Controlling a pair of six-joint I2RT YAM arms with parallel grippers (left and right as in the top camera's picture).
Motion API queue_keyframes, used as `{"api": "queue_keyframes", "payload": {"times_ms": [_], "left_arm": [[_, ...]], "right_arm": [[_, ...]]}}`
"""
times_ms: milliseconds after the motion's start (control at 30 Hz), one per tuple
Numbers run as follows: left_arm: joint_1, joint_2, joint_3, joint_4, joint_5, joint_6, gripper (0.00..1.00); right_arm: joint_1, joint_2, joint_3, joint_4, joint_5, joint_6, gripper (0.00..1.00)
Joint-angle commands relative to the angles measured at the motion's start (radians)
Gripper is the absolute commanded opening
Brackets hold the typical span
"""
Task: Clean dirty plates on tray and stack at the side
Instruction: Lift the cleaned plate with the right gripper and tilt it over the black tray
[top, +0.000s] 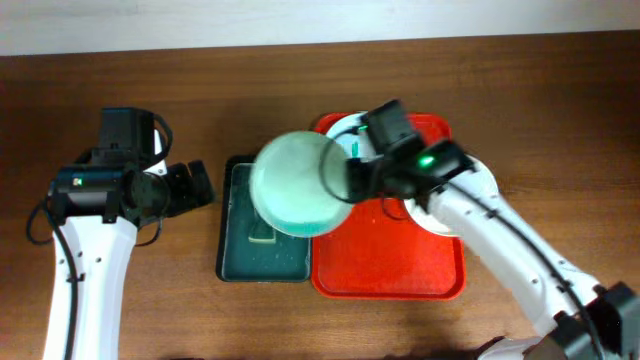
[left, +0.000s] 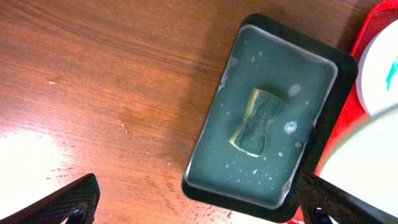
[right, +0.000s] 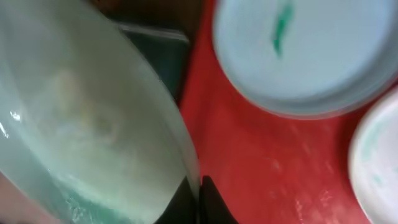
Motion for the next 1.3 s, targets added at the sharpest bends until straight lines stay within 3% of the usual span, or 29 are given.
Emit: {"api": "queue_keyframes", "payload": {"times_ms": [0, 133, 267, 400, 700, 1267], "left_arm": [[0.004, -0.017, 0.008, -0.015, 0.008, 0.002, 0.99], [0.004, -0.017, 0.008, -0.026, 0.007, 0.002, 0.99], [0.004, -0.017, 0.008, -0.013, 0.006, 0.002, 1.00], [0.004, -0.017, 0.007, -0.007, -0.013, 0.002, 0.99], [0.004, -0.017, 0.007, -0.008, -0.012, 0.001, 0.99], [0.004, -0.017, 0.007, -0.016, -0.011, 0.001, 0.99]], "right_arm": [[0.150, 0.041, 0.014, 0.105, 0.306, 0.046, 0.04], [0.289, 0.039, 0.019, 0.174, 0.670, -0.005, 0.04], [0.388, 0.038, 0.020, 0.178, 0.853, -0.126, 0.04], [0.473, 0.002, 0.020, 0.167, 1.005, -0.135, 0.04], [0.550, -0.040, 0.020, 0.171, 1.104, -0.311, 0.04], [0.556, -0.041, 0.020, 0.171, 1.099, -0.312, 0.04]]}}
